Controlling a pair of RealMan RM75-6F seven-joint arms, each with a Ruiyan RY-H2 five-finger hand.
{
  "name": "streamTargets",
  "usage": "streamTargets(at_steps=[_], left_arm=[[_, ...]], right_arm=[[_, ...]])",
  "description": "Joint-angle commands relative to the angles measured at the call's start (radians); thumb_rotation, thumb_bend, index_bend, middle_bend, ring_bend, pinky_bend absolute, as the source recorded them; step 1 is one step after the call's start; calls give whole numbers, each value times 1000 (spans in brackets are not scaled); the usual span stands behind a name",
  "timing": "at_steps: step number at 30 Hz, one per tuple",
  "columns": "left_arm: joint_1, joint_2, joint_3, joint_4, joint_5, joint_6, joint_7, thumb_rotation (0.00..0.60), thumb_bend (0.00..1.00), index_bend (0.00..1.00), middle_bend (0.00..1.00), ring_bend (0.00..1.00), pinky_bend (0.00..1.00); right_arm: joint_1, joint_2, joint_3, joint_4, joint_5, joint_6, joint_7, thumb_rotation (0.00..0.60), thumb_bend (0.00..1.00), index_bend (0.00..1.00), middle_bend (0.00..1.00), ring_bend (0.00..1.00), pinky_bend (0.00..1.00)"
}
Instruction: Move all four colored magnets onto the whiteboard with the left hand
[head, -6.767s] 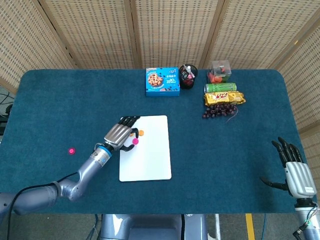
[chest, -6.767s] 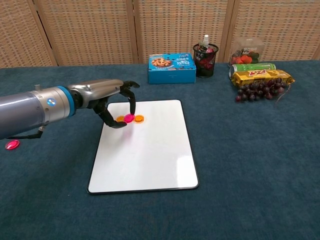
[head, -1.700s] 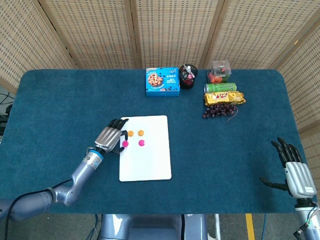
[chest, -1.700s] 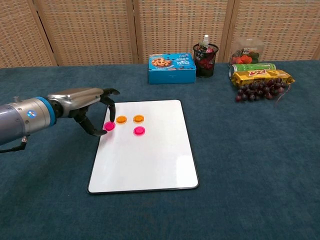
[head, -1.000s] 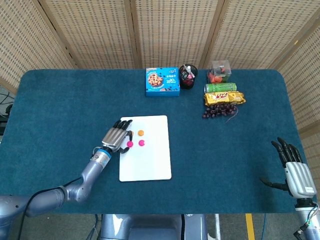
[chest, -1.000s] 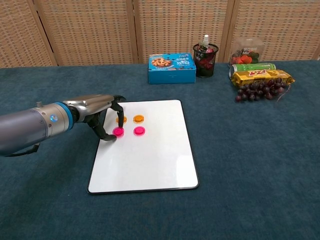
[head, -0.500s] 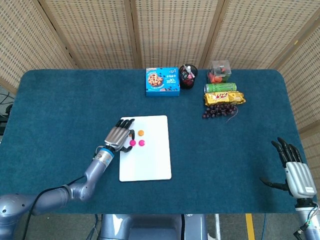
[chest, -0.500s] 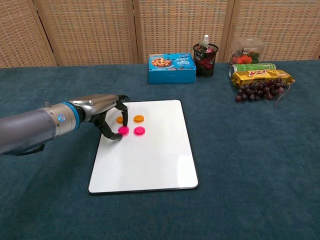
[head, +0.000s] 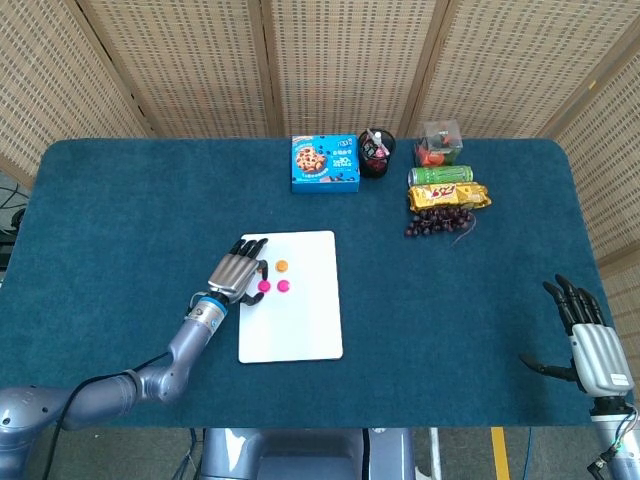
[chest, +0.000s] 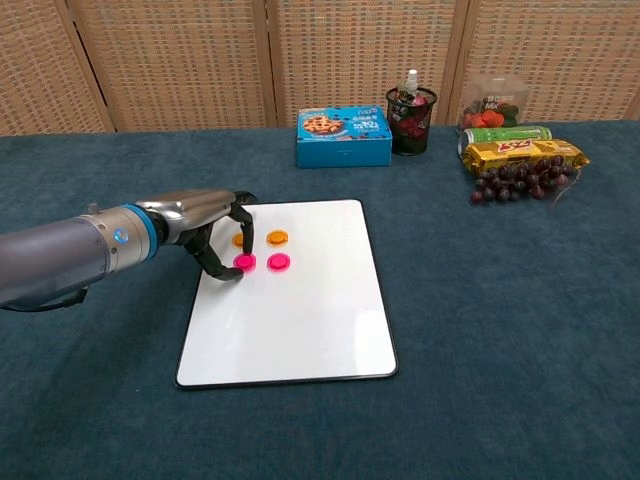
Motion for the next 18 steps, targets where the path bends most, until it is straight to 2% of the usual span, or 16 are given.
streamTargets(at_steps=[1, 6, 10, 13, 18], left_arm=[[-1, 1, 2, -1, -5, 5, 7, 600, 331, 522, 0, 0, 0], [-2, 11, 7, -11, -30, 8, 32, 600, 318, 490, 0, 0, 0], [-4, 23, 8, -30, -39, 8, 37, 600, 311, 297, 0, 0, 0], [-4, 32, 9, -45, -42, 5, 33, 600, 302, 219, 0, 0, 0], [-5, 41, 11, -60, -42, 7, 26, 600, 302, 207, 0, 0, 0]], right_arm=[[0, 0, 0, 0, 0, 0, 0, 600, 156, 0, 0, 0, 0], [0, 0, 0, 1, -1, 1, 1, 600, 156, 0, 0, 0, 0], [0, 0, 0, 1, -1, 2, 1, 600, 156, 0, 0, 0, 0], [0, -1, 0, 1, -1, 2, 0, 600, 156, 0, 0, 0, 0], [-1, -1, 0, 2, -2, 3, 1, 600, 156, 0, 0, 0, 0]])
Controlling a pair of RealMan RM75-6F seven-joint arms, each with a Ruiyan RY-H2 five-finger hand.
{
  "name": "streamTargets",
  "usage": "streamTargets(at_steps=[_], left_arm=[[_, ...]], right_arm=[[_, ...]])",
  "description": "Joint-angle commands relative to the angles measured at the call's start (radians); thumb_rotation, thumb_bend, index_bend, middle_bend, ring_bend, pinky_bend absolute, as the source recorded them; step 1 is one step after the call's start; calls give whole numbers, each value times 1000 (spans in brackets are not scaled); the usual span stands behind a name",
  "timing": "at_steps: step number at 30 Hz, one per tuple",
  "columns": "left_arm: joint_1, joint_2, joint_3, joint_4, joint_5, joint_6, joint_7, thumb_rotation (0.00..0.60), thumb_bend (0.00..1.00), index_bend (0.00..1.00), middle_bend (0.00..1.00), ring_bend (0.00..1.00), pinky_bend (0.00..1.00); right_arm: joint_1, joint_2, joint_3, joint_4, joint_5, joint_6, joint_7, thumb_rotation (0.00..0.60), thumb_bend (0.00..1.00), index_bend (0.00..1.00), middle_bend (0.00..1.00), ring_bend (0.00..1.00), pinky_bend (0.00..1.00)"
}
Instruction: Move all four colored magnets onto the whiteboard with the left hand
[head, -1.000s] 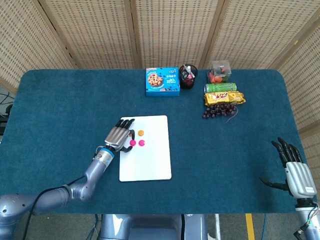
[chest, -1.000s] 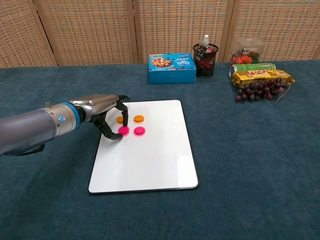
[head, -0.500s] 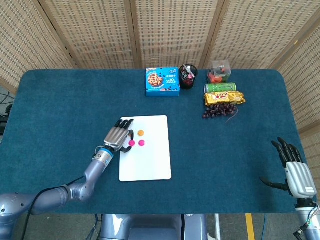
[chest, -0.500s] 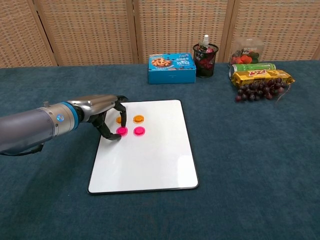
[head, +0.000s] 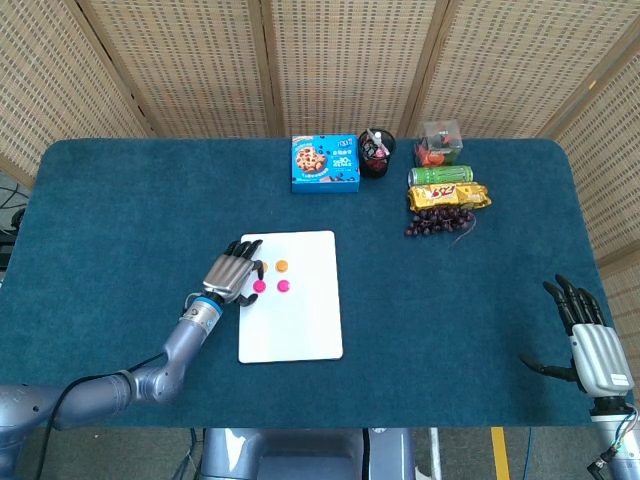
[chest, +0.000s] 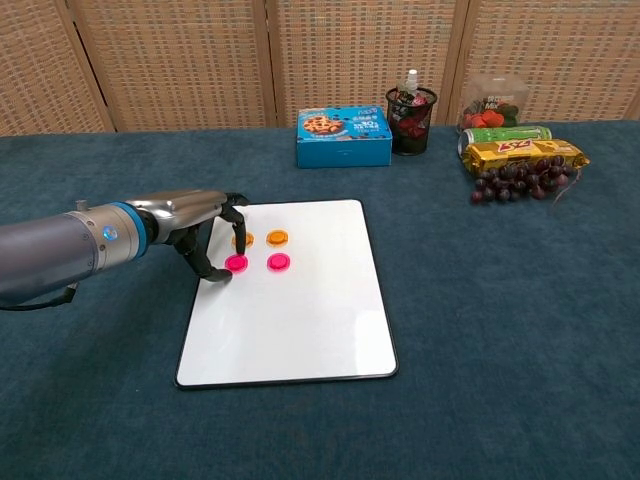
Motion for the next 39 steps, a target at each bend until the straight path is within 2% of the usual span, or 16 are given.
streamTargets(at_steps=[1, 7, 16, 22, 25, 28, 31, 35, 39], left_arm=[[0, 4, 0, -7, 0, 2, -4, 600, 301, 207, 0, 0, 0], [20, 54, -10, -80, 46, 31, -58, 600, 301, 196, 0, 0, 0], [112, 271, -24, -347, 252, 138, -241, 600, 296, 139, 0, 0, 0], [207, 428, 3, -459, 390, 251, -339, 600, 281, 114, 0, 0, 0], [314, 519, 52, -467, 441, 378, -354, 600, 228, 53, 0, 0, 0], [400, 546, 87, -436, 458, 480, -358, 600, 140, 1, 0, 0, 0], [498, 557, 117, -396, 452, 581, -396, 600, 88, 0, 0, 0, 0], [589, 569, 138, -374, 430, 648, -456, 600, 69, 0, 0, 0, 0], [640, 580, 149, -363, 433, 677, -481, 600, 68, 0, 0, 0, 0]], right_arm=[[0, 0, 0, 1, 0, 0, 0, 600, 156, 0, 0, 0, 0], [0, 0, 0, 3, -2, 1, 2, 600, 156, 0, 0, 0, 0], [-1, -2, -1, 2, -4, 4, -4, 600, 156, 0, 0, 0, 0], [-2, -3, 0, 1, -4, 8, -9, 600, 156, 0, 0, 0, 0], [-2, -5, 0, 2, -5, 10, -14, 600, 156, 0, 0, 0, 0], [-3, -6, 0, 1, -7, 13, -20, 600, 156, 0, 0, 0, 0], [-4, -9, 0, -1, -7, 17, -29, 600, 156, 0, 0, 0, 0], [-6, -13, 2, -3, -7, 24, -41, 600, 156, 0, 0, 0, 0], [-9, -16, 4, -4, -6, 30, -48, 600, 156, 0, 0, 0, 0]])
